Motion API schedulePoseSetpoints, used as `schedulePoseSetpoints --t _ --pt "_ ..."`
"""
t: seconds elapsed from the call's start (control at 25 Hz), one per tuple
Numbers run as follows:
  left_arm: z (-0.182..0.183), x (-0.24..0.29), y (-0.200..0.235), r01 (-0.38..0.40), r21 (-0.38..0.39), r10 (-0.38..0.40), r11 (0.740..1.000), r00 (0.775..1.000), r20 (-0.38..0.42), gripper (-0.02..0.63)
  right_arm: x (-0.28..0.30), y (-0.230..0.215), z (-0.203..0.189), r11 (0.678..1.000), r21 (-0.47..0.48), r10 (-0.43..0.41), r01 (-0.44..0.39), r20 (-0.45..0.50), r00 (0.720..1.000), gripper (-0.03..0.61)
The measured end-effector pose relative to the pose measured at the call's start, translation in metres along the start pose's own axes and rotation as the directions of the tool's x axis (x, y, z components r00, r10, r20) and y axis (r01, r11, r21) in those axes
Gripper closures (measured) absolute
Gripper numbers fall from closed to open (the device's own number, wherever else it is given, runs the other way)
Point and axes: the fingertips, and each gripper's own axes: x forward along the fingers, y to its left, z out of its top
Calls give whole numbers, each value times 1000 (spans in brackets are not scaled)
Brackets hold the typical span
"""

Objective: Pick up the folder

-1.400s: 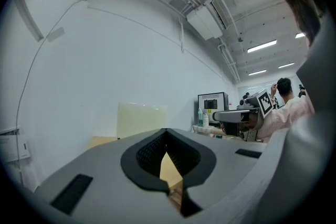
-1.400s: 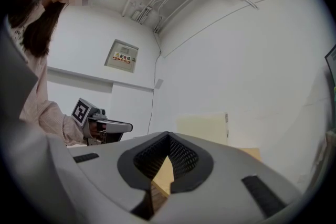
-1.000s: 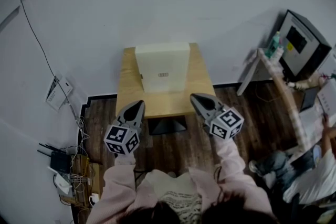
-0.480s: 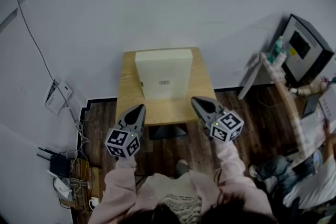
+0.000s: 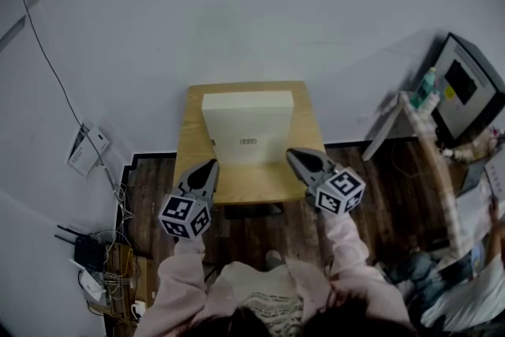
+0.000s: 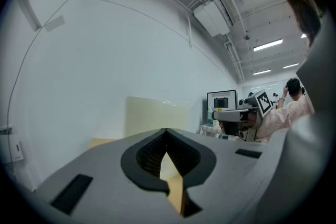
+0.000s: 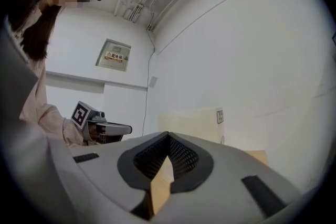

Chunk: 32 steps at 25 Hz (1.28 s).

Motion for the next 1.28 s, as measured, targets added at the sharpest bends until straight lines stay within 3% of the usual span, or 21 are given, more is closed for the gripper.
schedulePoseSetpoints --t 0.84,1.28 --pt "-19 51 26 -87 -26 85 996 994 -72 614 35 -56 -18 995 -28 92 -95 -102 991 578" --pt "-27 53 54 -105 -9 103 994 990 -100 614 41 -84 -33 997 -32 62 -68 -175 983 578"
